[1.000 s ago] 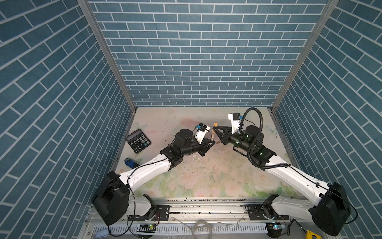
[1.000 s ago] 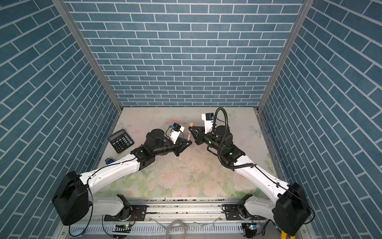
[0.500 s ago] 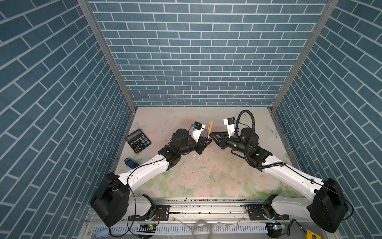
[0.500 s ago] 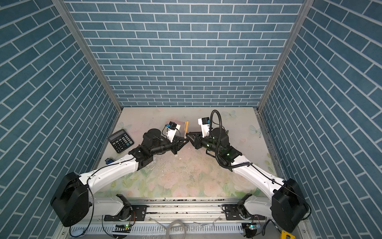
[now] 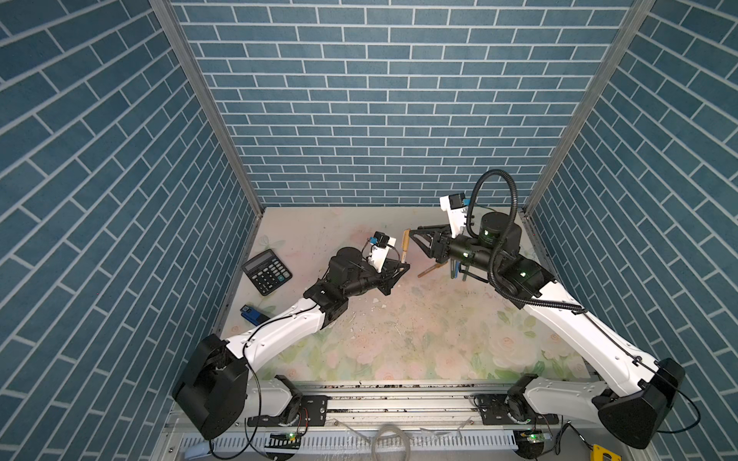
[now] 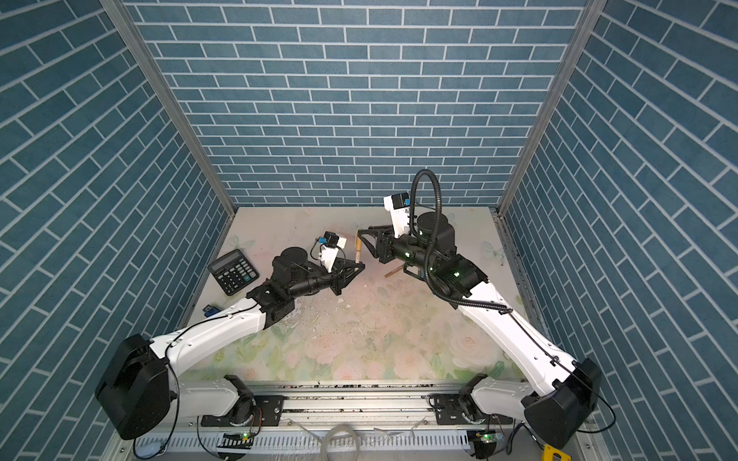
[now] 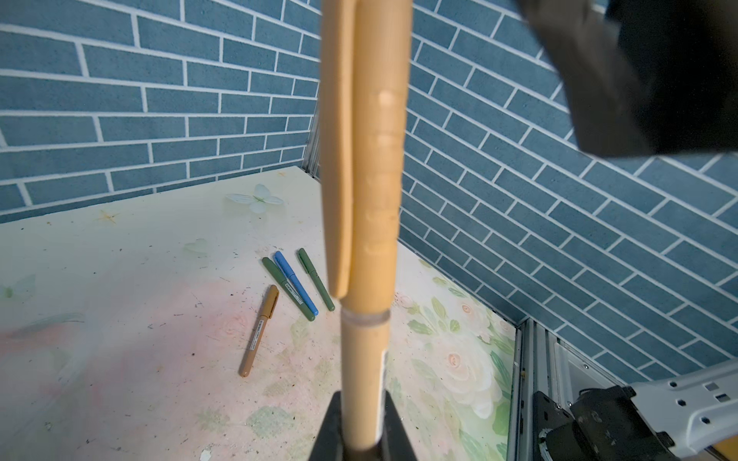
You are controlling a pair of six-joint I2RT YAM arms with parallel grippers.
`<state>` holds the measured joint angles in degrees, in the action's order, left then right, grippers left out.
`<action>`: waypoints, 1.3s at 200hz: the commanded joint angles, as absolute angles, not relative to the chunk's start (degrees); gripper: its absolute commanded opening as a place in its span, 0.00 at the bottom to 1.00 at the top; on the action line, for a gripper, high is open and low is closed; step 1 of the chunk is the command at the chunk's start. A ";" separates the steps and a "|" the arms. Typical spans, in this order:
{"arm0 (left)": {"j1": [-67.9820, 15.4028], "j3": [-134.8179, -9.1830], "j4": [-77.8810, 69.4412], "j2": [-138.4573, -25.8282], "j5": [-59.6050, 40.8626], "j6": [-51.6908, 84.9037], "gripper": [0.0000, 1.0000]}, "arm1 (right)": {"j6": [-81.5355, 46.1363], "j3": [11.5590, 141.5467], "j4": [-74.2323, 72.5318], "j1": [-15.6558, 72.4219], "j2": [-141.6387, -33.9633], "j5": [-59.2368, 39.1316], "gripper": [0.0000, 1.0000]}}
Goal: Insert the pens into the pen caps
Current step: 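Press the cap down onto the pen with the right gripper while left holds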
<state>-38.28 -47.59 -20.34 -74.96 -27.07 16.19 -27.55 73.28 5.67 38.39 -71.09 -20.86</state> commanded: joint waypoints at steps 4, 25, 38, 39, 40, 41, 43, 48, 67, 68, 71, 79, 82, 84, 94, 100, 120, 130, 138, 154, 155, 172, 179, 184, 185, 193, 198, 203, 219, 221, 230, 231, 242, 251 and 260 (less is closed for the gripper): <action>-39.12 -48.28 -21.22 -74.23 -27.81 13.81 0.00 | -23.71 79.70 14.37 37.72 -75.06 -20.26 0.41; -39.11 -48.16 -21.58 -73.85 -28.03 13.88 0.00 | -23.12 82.55 17.11 37.59 -77.43 -20.77 0.40; -39.11 -48.08 -21.71 -73.71 -28.13 13.89 0.00 | -23.20 83.11 17.74 37.57 -78.44 -21.75 0.38; -39.11 -48.08 -21.71 -73.68 -28.13 13.89 0.00 | -23.20 83.13 17.79 37.60 -78.51 -21.82 0.37; -39.11 -48.12 -21.71 -73.71 -28.13 13.89 0.00 | -23.20 83.14 17.86 37.61 -78.59 -21.85 0.37; -39.11 -48.10 -21.71 -73.68 -28.13 13.89 0.00 | -23.20 83.18 17.89 37.61 -78.62 -21.91 0.37; -39.11 -48.10 -21.69 -73.68 -28.13 13.89 0.00 | -23.27 83.22 17.96 37.62 -78.72 -22.00 0.37; -39.12 -48.08 -21.66 -73.63 -28.19 13.97 0.00 | -23.29 83.17 18.00 37.61 -78.91 -22.19 0.35; -39.16 -48.12 -21.80 -73.48 -28.34 14.14 0.00 | -23.64 82.47 17.53 37.62 -79.01 -23.04 0.29; -39.13 -48.10 -21.80 -73.48 -28.32 14.19 0.00 | -23.69 82.37 17.51 37.62 -79.06 -23.12 0.29; -39.11 -48.10 -21.72 -73.48 -28.30 14.13 0.00 | -23.65 82.21 17.37 37.60 -79.09 -23.34 0.27; -39.11 -48.08 -21.71 -73.48 -28.30 14.15 0.00 | -23.82 81.95 17.13 37.62 -79.18 -24.17 0.24; -39.11 -48.10 -21.78 -73.55 -28.30 14.15 0.00 | -23.86 81.96 17.14 37.60 -79.27 -24.49 0.22; -39.11 -48.15 -21.73 -73.58 -28.30 14.19 0.00 | -23.90 81.90 17.20 37.61 -79.32 -24.64 0.21; -39.11 -48.27 -21.71 -73.69 -28.48 14.32 0.00 | -23.95 81.43 16.91 37.57 -79.21 -25.44 0.17; -39.12 -48.35 -21.74 -73.73 -28.59 14.37 0.00 | -24.11 80.94 16.60 37.67 -79.11 -25.70 0.15; -39.18 -48.41 -21.73 -73.54 -28.11 14.41 0.00 | -24.78 79.15 15.40 37.71 -78.58 -26.30 0.08; -39.07 -48.47 -21.71 -73.32 -27.53 14.44 0.00 | -24.87 78.50 15.22 37.86 -78.49 -26.80 0.07; -38.98 -48.68 -21.56 -73.14 -26.84 14.42 0.00 | -24.58 77.73 15.28 38.04 -78.27 -27.09 0.07; -38.53 -49.59 -21.45 -72.11 -25.70 14.67 0.00 | -24.02 75.94 14.75 38.45 -77.38 -26.74 0.06; -38.51 -49.67 -21.49 -72.09 -25.51 14.67 0.00 | -24.01 75.89 14.76 38.47 -77.32 -26.64 0.06; -37.78 -51.11 -21.76 -70.61 -23.21 15.61 0.00 | -23.34 74.26 14.73 38.84 -76.37 -26.22 0.06; -37.31 -52.02 -21.75 -70.15 -22.78 16.07 0.00 | -23.21 73.57 14.56 38.98 -75.98 -26.03 0.06; -37.02 -52.68 -21.70 -69.82 -22.59 16.51 0.00 | -23.13 73.03 14.38 39.01 -75.75 -25.89 0.06; -36.88 -52.79 -21.70 -69.71 -22.54 16.65 0.00 | -23.12 72.90 14.35 39.02 -75.67 -25.82 0.06; -36.26 -53.61 -21.86 -69.35 -22.44 17.71 0.00 | -23.03 71.94 13.73 39.19 -75.22 -25.67 0.06; -36.13 -54.05 -22.16 -69.00 -21.98 17.95 0.00 | -23.12 71.45 13.30 39.24 -75.04 -25.66 0.06; -36.12 -54.48 -22.43 -68.80 -21.56 17.79 0.00 | -23.27 70.88 13.06 39.42 -74.89 -25.70 0.06; -36.11 -56.24 -23.11 -68.74 -20.84 17.61 0.00 | -23.55 69.21 11.66 39.85 -74.53 -26.26 0.06; -36.12 -56.49 -23.11 -68.80 -20.79 17.59 0.00 | -23.55 69.01 11.57 39.95 -74.47 -26.28 0.06; -36.04 -57.69 -23.17 -69.04 -20.41 17.49 0.00 | -23.56 68.40 11.43 40.32 -74.36 -26.11 0.06; -36.08 -57.80 -23.19 -69.10 -20.40 17.49 0.00 | -23.56 68.30 11.43 40.37 -74.36 -26.11 0.06; -36.08 -59.29 -23.39 -69.46 -20.32 17.45 0.00 | -23.68 67.20 10.92 40.77 -74.10 -26.34 0.06; -36.09 -60.57 -23.59 -69.88 -20.24 17.40 0.00 | -23.69 66.21 10.53 41.07 -73.86 -26.49 0.06; -35.97 -61.92 -23.59 -70.34 -20.36 17.30 0.00 | -23.34 65.53 10.84 41.50 -73.67 -26.71 0.06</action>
